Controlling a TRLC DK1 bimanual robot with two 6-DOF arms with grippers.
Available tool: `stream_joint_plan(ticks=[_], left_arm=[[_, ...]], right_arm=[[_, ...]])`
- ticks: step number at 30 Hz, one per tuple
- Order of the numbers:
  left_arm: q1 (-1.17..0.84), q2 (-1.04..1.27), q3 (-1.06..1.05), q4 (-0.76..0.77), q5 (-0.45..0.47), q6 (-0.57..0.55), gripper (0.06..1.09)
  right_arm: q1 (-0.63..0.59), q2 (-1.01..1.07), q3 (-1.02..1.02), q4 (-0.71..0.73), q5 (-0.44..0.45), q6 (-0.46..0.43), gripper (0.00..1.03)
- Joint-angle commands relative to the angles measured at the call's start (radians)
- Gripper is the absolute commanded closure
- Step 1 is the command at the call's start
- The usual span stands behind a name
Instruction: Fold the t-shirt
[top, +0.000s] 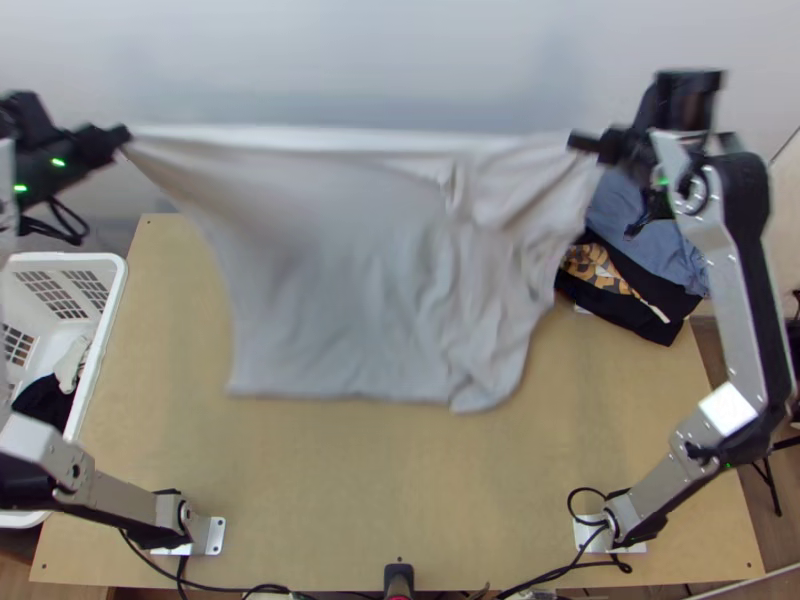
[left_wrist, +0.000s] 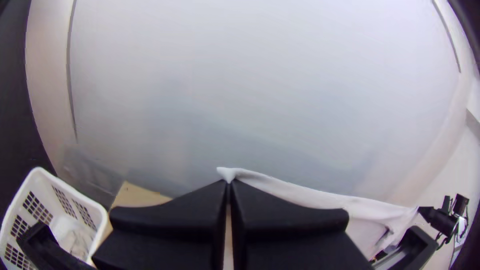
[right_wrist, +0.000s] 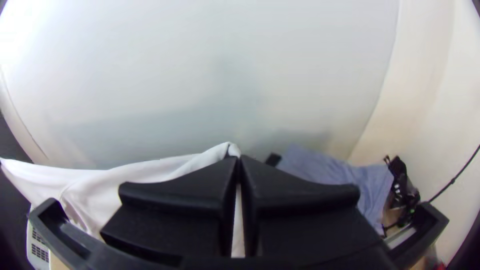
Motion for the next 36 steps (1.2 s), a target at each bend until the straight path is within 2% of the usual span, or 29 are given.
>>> stream_joint_plan(ticks=[1,3,6,9,12,16,21,27,30,32,35,36], left_arm=[[0.018,-0.128,0.063,0.138,-0.075,0.036,1.05],[0.020,-0.179,0.063,0.180,-0.098,0.023,1.05],[0.030,-0.276,0.063,0.210,-0.101,0.014,1.05],[0.055,-0.407,0.056,0.235,-0.103,0.011,1.05],[0.084,-0.546,0.052,0.226,-0.103,0.028,1.05],[0.084,-0.699,0.038,0.163,-0.111,0.069,1.05],[0.073,-0.783,0.041,0.101,-0.115,0.079,1.05],[0.044,-0.789,0.038,-0.066,-0.114,0.045,1.05],[0.012,-0.782,-0.025,-0.195,-0.114,0.033,1.05],[-0.026,-0.796,-0.160,-0.255,-0.115,0.019,1.05],[-0.051,-0.885,-0.491,-0.222,-0.098,0.027,1.05],[-0.057,-0.931,-0.623,-0.155,-0.095,0.027,1.05]], right_arm=[[-0.003,-0.180,0.013,0.402,-0.070,-0.073,1.00],[-0.011,-0.261,0.010,0.470,-0.102,-0.090,1.00],[-0.004,-0.404,0.006,0.485,-0.129,-0.096,1.00],[0.071,-0.606,-0.060,0.484,-0.136,-0.096,1.00],[0.123,-0.812,-0.146,0.456,-0.139,-0.096,1.00],[0.124,-0.996,-0.149,0.318,-0.146,-0.070,1.00],[0.117,-1.056,-0.046,0.180,-0.168,-0.068,1.00],[0.128,-1.053,-0.076,0.096,-0.182,-0.074,1.00],[0.161,-1.062,-0.201,0.050,-0.180,-0.016,1.00],[0.195,-1.100,-0.389,0.040,-0.180,0.041,1.00],[0.240,-1.199,-0.755,0.080,-0.180,0.107,1.00],[0.250,-1.231,-0.869,0.111,-0.182,0.134,1.00]])
